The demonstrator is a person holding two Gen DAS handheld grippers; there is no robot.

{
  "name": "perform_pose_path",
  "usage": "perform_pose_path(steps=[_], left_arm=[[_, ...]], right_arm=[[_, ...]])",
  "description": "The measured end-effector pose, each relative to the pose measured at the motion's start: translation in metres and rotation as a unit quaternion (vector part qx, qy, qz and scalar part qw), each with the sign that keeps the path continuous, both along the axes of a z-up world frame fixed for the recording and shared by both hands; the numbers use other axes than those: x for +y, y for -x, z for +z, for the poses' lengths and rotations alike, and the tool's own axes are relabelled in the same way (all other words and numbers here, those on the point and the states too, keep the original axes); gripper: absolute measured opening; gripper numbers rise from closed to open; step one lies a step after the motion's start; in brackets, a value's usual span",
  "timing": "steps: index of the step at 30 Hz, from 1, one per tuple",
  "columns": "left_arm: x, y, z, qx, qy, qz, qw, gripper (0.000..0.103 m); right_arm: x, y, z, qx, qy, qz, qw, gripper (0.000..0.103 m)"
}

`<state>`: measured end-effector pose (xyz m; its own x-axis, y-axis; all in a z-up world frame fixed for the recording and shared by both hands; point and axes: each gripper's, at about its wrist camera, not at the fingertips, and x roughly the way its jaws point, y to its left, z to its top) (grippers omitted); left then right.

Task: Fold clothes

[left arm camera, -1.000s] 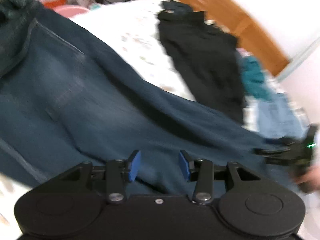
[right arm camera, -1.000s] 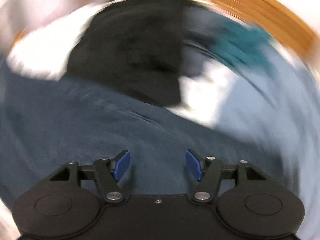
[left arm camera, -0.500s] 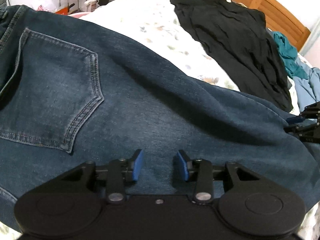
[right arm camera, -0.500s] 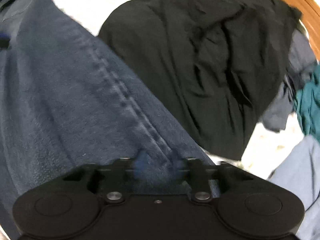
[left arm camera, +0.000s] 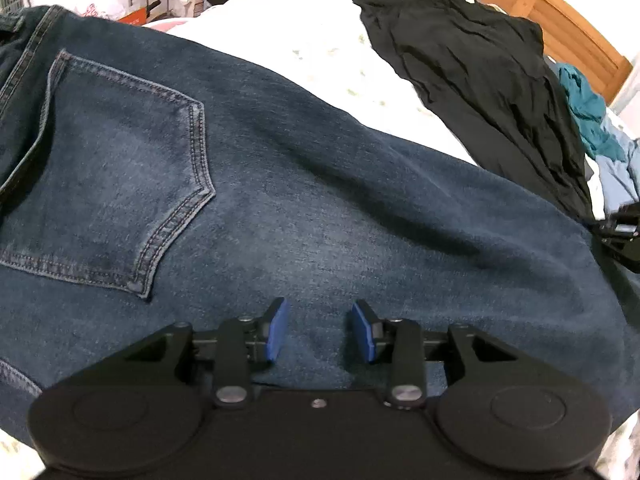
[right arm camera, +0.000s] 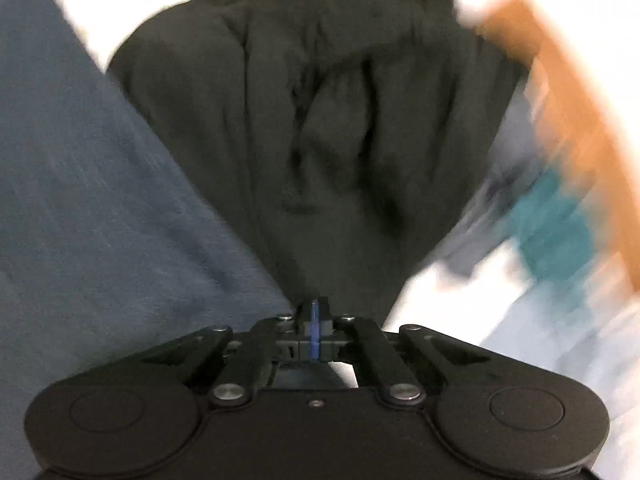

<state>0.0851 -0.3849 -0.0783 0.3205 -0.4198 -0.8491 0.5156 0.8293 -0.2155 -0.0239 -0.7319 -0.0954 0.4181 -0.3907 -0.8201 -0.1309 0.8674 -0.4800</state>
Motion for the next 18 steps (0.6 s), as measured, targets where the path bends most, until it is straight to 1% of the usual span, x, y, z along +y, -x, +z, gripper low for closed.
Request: perform_pose_path(steps=[1, 2, 3, 4, 5, 6, 8, 9, 10, 12, 13, 14, 15, 16, 17, 18], left_arm=[[0.000, -0.001, 0.000, 0.002, 0.002, 0.001, 1.0000, 0.038], [0.001, -0.002, -0.001, 0.003, 0.003, 0.001, 1.0000, 0.039], [0.001, -0.002, -0.001, 0.005, 0.005, 0.002, 1.0000, 0.039], [0.001, -0.003, -0.002, 0.007, 0.006, 0.003, 1.0000, 0.039], [0.002, -0.004, -0.002, 0.009, 0.009, 0.004, 0.9999, 0.039], [0.003, -0.006, -0.002, 0.014, 0.013, 0.009, 0.9998, 0.039], [0.004, -0.007, -0.003, 0.015, 0.015, 0.010, 0.9997, 0.039], [0.004, -0.007, -0.004, 0.014, 0.015, 0.009, 0.9998, 0.039], [0.003, -0.007, -0.004, 0.010, 0.012, 0.006, 0.9999, 0.039], [-0.001, -0.004, -0.006, -0.002, 0.001, -0.002, 1.0000, 0.039], [-0.003, -0.004, -0.006, -0.005, -0.002, -0.003, 1.0000, 0.039], [-0.005, -0.004, -0.006, -0.007, -0.007, -0.004, 0.9999, 0.039], [-0.006, -0.005, -0.006, -0.010, -0.011, -0.004, 0.9999, 0.039], [-0.007, -0.006, -0.007, -0.010, -0.014, -0.004, 0.9998, 0.039], [-0.008, -0.007, -0.007, -0.009, -0.016, -0.004, 0.9998, 0.038], [-0.009, -0.009, -0.008, -0.006, -0.015, -0.003, 0.9999, 0.038]], right_arm=[[0.008, 0.002, 0.006, -0.014, 0.022, 0.015, 1.000, 0.001], [0.009, 0.003, 0.010, -0.023, 0.025, 0.008, 0.999, 0.002], [0.009, 0.004, 0.022, -0.042, 0.027, -0.013, 0.999, 0.009], [0.007, 0.009, 0.037, -0.055, 0.014, -0.035, 0.998, 0.012], [0.007, 0.017, 0.048, -0.062, -0.006, -0.050, 0.997, 0.021], [0.008, 0.025, 0.056, -0.068, -0.026, -0.063, 0.995, 0.023], [0.016, 0.042, 0.051, -0.063, -0.069, -0.078, 0.993, 0.023], [0.014, 0.062, 0.050, -0.055, -0.123, -0.094, 0.986, 0.022], [0.014, 0.080, 0.049, -0.049, -0.164, -0.108, 0.979, 0.021], [0.019, 0.101, 0.045, -0.043, -0.147, -0.120, 0.981, 0.020], [0.009, 0.108, 0.030, -0.042, -0.139, -0.140, 0.979, 0.020], [-0.001, 0.110, 0.025, -0.055, -0.149, -0.153, 0.975, 0.020], [-0.010, 0.111, 0.019, -0.067, -0.148, -0.164, 0.973, 0.021], [-0.011, 0.107, 0.016, -0.076, -0.106, -0.166, 0.977, 0.020], [-0.014, 0.103, 0.014, -0.083, -0.072, -0.171, 0.979, 0.018], [-0.026, 0.102, 0.012, -0.084, -0.078, -0.185, 0.976, 0.015]])
